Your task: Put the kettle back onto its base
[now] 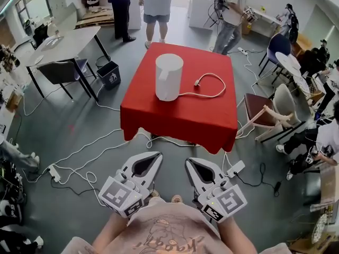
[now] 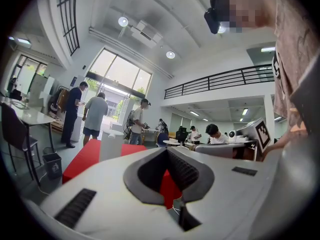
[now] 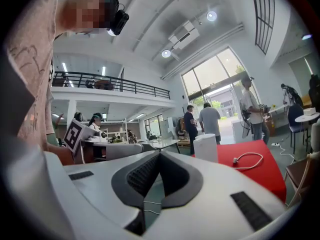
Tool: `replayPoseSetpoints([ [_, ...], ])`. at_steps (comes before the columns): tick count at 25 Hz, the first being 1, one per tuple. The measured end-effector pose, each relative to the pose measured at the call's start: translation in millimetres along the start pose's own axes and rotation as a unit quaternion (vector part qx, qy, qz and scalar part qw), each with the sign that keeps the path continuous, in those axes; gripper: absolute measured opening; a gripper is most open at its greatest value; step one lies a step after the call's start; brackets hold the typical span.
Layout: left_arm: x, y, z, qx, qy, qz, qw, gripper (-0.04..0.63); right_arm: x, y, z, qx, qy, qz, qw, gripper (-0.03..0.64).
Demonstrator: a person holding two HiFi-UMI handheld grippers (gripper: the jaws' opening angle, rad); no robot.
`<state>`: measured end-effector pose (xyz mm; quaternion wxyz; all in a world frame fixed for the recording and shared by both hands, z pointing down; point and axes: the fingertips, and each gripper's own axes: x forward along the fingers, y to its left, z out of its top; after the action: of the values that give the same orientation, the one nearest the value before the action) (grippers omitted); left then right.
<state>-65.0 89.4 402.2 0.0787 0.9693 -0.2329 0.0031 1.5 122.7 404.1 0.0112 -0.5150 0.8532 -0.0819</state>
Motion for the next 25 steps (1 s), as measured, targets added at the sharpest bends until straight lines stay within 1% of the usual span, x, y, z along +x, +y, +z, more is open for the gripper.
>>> replayPoseSetpoints([
  [10,-1.8,-2.1,-3.4,-0.003,0.003,0.000,1.0000,-0.015,0.2,2.8,-4.8,0.005,0.001,0.003,1.000,0.003],
  [25,-7.0,-3.4,-8.2,-0.004,0.005,-0.002,1.0000,-0.015,0.0,9.7,-7.5,-0.006,0.001,0.006,1.000,0.003],
])
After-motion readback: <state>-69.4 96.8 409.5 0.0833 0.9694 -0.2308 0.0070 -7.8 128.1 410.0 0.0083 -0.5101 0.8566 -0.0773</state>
